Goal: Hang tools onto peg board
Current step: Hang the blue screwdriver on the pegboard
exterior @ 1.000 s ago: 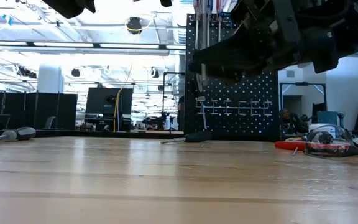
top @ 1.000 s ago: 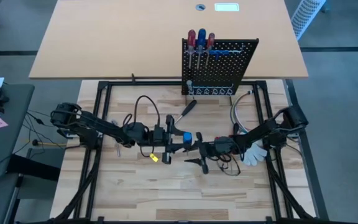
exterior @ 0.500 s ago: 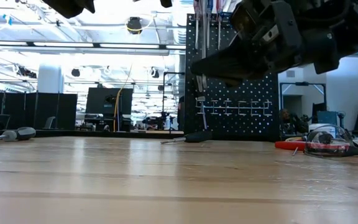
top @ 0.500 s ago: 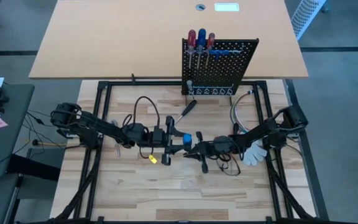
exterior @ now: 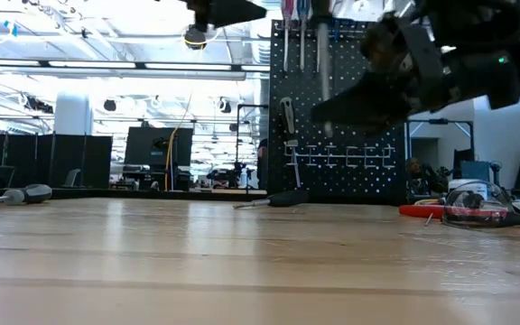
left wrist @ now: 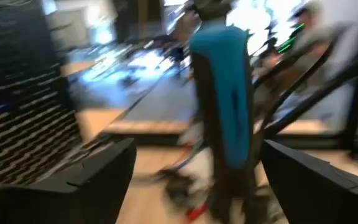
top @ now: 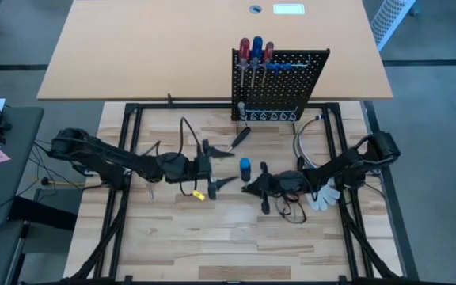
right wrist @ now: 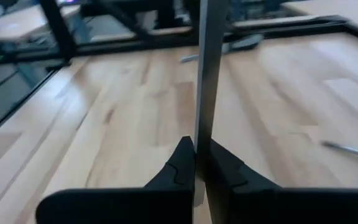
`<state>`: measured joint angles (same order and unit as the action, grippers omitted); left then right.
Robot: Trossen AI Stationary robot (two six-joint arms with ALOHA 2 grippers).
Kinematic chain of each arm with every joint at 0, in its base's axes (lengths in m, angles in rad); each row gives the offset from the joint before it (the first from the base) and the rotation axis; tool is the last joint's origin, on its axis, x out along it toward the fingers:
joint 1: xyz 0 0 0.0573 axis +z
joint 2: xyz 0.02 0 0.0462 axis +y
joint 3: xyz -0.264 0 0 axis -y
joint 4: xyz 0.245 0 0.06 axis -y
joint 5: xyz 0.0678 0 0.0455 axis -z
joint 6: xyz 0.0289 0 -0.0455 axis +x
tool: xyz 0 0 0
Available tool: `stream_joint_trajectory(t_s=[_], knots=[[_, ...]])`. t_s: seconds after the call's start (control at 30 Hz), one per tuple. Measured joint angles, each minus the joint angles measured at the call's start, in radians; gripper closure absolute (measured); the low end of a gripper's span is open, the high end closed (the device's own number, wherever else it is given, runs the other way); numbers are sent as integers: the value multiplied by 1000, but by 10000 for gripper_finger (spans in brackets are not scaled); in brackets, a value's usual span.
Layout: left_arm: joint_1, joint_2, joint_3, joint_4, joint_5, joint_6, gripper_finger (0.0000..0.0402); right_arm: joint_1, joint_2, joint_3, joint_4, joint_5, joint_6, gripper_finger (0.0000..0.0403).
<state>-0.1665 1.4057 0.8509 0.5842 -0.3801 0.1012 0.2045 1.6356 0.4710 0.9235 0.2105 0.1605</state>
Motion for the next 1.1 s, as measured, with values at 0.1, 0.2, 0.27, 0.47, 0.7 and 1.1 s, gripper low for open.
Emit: stream_joint_trajectory(t_s=[0.1, 0.2, 0.27, 0.47, 0.7, 1.1], knots=[[-12, -57, 1, -138, -74, -10, 56, -12, -85, -58, -3, 61, 18, 388], [-25, -76, 1, -230, -102, -36, 58, -38, -182, -79, -96, 114, 17, 388], [-34, -70, 0, -270, -110, -57, 59, -72, -261, -73, -198, 128, 13, 388], [-51, -1, -6, -271, -134, -77, 60, -232, -517, 16, -485, 132, -79, 388], [-53, 52, -6, -269, -137, -79, 59, -451, -706, 194, -797, 133, -150, 388], [-53, 52, -7, -255, -137, -72, 59, -742, -654, 386, -979, 29, -223, 389]])
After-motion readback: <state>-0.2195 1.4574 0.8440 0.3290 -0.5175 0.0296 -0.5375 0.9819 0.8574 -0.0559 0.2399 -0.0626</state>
